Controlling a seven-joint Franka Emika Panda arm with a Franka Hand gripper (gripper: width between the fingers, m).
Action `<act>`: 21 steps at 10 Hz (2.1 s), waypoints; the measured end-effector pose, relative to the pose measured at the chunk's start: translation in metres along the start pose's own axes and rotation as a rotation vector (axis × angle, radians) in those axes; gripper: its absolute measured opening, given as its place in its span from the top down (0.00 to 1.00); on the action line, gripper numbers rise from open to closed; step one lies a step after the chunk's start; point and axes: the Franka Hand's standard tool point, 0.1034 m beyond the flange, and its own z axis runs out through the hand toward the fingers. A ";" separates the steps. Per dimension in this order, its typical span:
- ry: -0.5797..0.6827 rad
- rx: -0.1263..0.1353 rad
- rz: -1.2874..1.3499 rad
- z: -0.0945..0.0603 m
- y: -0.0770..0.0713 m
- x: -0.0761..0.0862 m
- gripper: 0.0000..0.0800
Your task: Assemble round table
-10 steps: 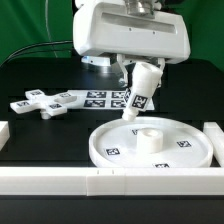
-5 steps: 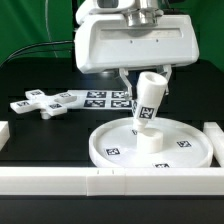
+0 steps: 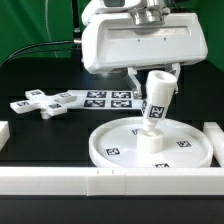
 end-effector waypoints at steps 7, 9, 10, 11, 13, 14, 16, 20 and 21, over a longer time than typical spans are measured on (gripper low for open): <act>-0.012 0.016 0.007 0.010 -0.008 -0.012 0.49; -0.018 0.021 0.011 0.013 -0.009 -0.016 0.49; -0.017 0.021 0.013 0.014 -0.009 -0.017 0.49; -0.009 0.018 0.015 0.015 -0.009 -0.017 0.49; 0.006 0.011 0.018 0.015 -0.008 -0.017 0.49; 0.014 0.008 0.020 0.016 -0.008 -0.017 0.49; 0.014 0.008 0.020 0.016 -0.008 -0.017 0.49; 0.012 0.008 0.020 0.016 -0.008 -0.018 0.20; 0.012 0.008 0.020 0.016 -0.008 -0.018 0.19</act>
Offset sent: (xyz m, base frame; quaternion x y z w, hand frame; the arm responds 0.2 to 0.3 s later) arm -0.0052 0.0016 -0.0047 -0.0007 0.0060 -0.0002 1.0000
